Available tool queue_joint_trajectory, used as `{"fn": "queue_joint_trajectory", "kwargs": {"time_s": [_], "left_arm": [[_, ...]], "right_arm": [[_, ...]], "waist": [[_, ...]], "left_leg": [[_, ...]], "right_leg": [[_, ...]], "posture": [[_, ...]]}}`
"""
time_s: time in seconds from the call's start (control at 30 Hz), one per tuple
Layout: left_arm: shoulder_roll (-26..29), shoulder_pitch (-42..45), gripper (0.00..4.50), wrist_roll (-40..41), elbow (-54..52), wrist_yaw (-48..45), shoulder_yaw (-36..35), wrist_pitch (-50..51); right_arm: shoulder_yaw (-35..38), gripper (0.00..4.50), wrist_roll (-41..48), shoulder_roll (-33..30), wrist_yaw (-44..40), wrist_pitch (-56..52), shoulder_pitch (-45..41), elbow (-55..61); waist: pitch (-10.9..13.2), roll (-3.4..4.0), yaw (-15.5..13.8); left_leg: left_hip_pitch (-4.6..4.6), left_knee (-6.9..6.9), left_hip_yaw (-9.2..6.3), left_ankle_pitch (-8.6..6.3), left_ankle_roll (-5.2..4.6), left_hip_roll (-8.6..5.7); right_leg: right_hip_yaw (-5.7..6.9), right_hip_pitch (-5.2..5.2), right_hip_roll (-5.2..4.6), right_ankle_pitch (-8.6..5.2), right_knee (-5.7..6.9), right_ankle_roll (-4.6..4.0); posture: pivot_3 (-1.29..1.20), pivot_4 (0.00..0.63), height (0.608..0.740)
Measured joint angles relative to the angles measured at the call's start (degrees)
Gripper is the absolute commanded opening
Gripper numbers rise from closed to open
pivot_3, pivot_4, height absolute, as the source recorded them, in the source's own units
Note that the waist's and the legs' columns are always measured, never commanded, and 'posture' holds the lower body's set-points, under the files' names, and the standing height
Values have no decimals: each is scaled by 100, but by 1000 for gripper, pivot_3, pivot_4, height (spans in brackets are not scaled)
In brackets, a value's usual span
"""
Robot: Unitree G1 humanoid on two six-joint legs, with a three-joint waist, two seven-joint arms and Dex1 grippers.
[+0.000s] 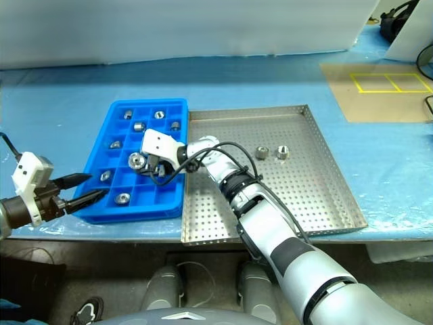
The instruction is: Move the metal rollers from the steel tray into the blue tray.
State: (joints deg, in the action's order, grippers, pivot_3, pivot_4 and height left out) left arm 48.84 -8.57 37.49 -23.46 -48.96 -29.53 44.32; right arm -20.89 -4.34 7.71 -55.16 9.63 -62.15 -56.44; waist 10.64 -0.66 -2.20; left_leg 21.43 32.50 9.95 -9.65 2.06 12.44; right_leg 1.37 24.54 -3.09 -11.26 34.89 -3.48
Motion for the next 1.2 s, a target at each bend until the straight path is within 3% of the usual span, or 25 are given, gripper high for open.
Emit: {"fn": "queue_joint_trajectory", "kwargs": {"time_s": [0.1, 0.37, 0.63, 0.87, 0.97, 1.2], "left_arm": [[-27, 12, 3886, 90, -108, 9, 125, 70], [-33, 308, 3886, 150, -163, -2, 659, 68], [-227, 1080, 3886, 123, -14, -14, 1555, 34], [-410, 1572, 3886, -45, 353, -148, 2212, -147], [-419, 1729, 3886, -153, 536, -256, 2405, -225], [-432, 1818, 3886, -295, 709, -452, 2635, -385]], "right_arm": [[-7, 3250, -29, 7, 74, 6, 48, 10], [308, 3250, 170, -289, 87, -466, 125, 615], [1203, 3250, 701, -1755, -208, -1334, -9, 1835], [1383, 3250, 323, -2946, 374, -1254, 656, 2118], [1363, 3250, 72, -3088, 876, -1242, 1107, 2212], [1350, 3250, 76, -3107, 1187, -1592, 1818, 2922]], "waist": [[0, 0, -7], [0, 0, -9], [-3, -4, 30], [-4, -6, 157], [-4, -6, 257], [-4, -5, 328]], "left_leg": [[1, 0, 0, 1, 1, -1], [0, 0, 0, 6, 10, -2], [-4, 14, 3, 7, 10, -21], [0, 19, 5, 8, 11, -25], [0, 23, 5, 8, 11, -29], [-2, 27, 5, 7, 9, -27]], "right_leg": [[0, 1, 0, 0, 0, -1], [0, 2, 2, 0, 9, -1], [-4, -3, 9, 0, 20, -1], [-8, -2, 13, -1, 18, -2], [-12, 0, 14, 0, 20, -2], [-14, -1, 18, 0, 21, -2]], "posture": [[-36, 150, 740], [-116, 150, 740], [-206, 150, 740], [-262, 150, 740], [-275, 150, 740], [-293, 150, 740]]}}
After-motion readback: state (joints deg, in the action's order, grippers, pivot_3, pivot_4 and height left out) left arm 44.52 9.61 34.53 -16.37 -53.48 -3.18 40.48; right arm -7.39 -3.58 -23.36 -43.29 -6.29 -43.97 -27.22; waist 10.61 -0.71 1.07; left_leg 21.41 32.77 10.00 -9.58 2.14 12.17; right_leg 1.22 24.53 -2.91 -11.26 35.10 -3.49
